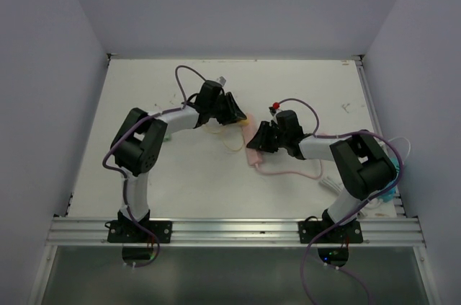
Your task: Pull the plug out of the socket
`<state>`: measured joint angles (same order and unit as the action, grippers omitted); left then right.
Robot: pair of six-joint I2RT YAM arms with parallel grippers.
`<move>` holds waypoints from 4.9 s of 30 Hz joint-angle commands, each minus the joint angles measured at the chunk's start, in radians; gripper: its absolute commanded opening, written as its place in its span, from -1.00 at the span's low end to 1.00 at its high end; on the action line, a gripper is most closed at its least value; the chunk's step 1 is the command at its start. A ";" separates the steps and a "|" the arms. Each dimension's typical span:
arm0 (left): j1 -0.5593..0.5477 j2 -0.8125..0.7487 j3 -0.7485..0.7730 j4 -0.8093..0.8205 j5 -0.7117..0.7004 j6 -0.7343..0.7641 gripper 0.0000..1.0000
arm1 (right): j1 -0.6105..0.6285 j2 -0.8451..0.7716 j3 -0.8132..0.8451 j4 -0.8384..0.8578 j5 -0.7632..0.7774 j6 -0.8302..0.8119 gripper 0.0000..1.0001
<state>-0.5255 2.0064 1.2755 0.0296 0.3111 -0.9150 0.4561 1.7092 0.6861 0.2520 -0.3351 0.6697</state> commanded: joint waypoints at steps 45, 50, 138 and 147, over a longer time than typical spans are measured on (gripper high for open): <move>0.186 -0.451 -0.346 0.178 0.013 -0.105 -1.00 | -0.028 0.159 -0.085 -0.362 0.240 0.037 -1.00; 0.289 -0.547 -0.323 -0.021 -0.130 0.077 -1.00 | -0.028 0.167 -0.083 -0.356 0.223 0.028 -1.00; 0.344 -1.419 -0.624 -0.419 -0.633 0.551 0.99 | -0.220 -0.418 0.245 -0.991 0.932 -0.044 0.98; 0.334 -1.422 -0.627 -0.418 -0.638 0.551 0.99 | -0.355 -0.271 0.211 -0.814 0.699 -0.050 0.78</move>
<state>-0.1860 0.5888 0.6544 -0.4484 -0.3042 -0.3958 0.1226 1.3994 0.9039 -0.6453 0.4404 0.6209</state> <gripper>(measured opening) 0.994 0.908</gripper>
